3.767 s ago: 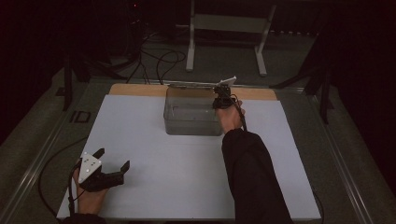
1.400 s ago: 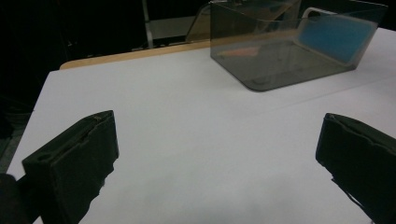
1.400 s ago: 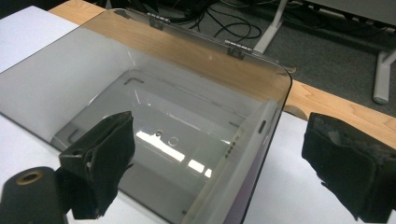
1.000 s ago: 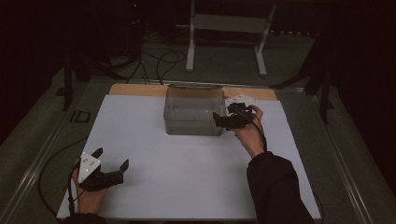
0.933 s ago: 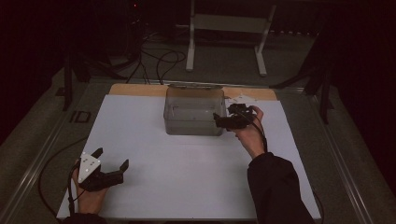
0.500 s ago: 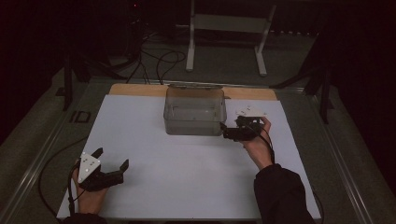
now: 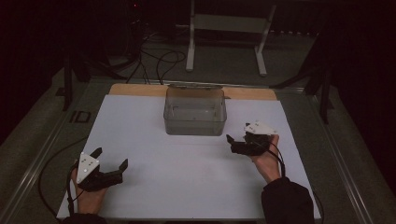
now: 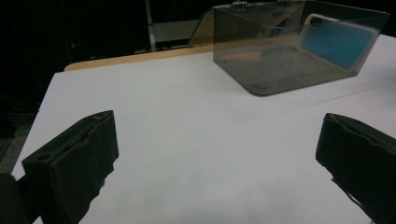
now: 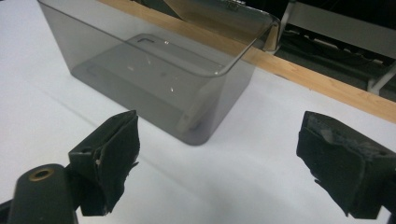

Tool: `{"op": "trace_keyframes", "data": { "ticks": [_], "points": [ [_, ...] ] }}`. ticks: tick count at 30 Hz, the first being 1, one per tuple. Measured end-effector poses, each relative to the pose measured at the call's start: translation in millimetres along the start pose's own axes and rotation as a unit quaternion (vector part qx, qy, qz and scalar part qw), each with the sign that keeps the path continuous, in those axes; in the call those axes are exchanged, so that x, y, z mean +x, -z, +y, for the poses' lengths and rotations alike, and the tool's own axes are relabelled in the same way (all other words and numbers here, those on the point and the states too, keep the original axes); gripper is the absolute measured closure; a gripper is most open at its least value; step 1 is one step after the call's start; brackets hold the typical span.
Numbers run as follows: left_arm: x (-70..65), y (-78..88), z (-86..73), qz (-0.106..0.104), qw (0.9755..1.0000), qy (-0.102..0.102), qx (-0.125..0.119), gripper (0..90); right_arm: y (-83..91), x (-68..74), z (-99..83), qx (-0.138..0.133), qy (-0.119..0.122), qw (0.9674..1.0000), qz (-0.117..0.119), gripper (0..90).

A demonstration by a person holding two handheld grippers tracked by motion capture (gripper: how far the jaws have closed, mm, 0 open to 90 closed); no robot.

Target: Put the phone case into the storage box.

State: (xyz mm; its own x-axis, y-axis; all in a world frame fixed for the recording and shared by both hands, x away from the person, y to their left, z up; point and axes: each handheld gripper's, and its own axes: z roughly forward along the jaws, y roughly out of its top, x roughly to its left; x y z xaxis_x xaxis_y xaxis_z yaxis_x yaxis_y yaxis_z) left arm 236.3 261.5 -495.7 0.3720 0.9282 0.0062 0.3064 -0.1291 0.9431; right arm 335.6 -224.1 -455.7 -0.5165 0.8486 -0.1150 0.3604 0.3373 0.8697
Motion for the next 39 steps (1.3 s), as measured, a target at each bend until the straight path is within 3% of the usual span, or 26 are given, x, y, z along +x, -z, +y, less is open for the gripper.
{"op": "trace_keyframes", "data": {
  "ticks": [6,9,14,21,23,30,39],
  "points": [
    [-0.3,-0.1,0.3,-0.001,1.0,-0.001,-0.002,0.3,17.2,1.3,-15.1,-0.02,-0.02,0.9996,-0.003,12.4],
    [-0.1,0.1,0.6,-0.002,1.0,-0.001,-0.002,0.3,22.9,3.1,-23.9,-0.011,-0.026,0.9996,-0.01,10.8],
    [0.6,1.1,1.1,-0.002,1.0,-0.001,-0.004,0.3,33.8,8.4,-31.0,-0.048,-0.026,0.9985,-0.004,10.0],
    [-1.2,0.8,1.5,-0.006,1.0,-0.006,-0.005,0.3,39.6,4.7,-51.9,-0.038,-0.047,0.9981,-0.011,10.0],
    [-1.3,1.4,1.7,-0.008,0.9999,-0.011,-0.007,0.3,42.8,3.5,-55.8,-0.054,-0.054,0.997,-0.01,10.0],
    [-0.7,5.0,2.6,-0.012,0.9997,-0.01,-0.019,0.3,54.0,1.6,-66.2,-0.073,-0.067,0.9951,-0.006,9.8],
    [-0.3,6.0,3.2,-0.014,0.9996,-0.012,-0.021,0.3,60.7,3.3,-76.2,-0.076,-0.06,0.9953,-0.008,9.8]
  ]
}}
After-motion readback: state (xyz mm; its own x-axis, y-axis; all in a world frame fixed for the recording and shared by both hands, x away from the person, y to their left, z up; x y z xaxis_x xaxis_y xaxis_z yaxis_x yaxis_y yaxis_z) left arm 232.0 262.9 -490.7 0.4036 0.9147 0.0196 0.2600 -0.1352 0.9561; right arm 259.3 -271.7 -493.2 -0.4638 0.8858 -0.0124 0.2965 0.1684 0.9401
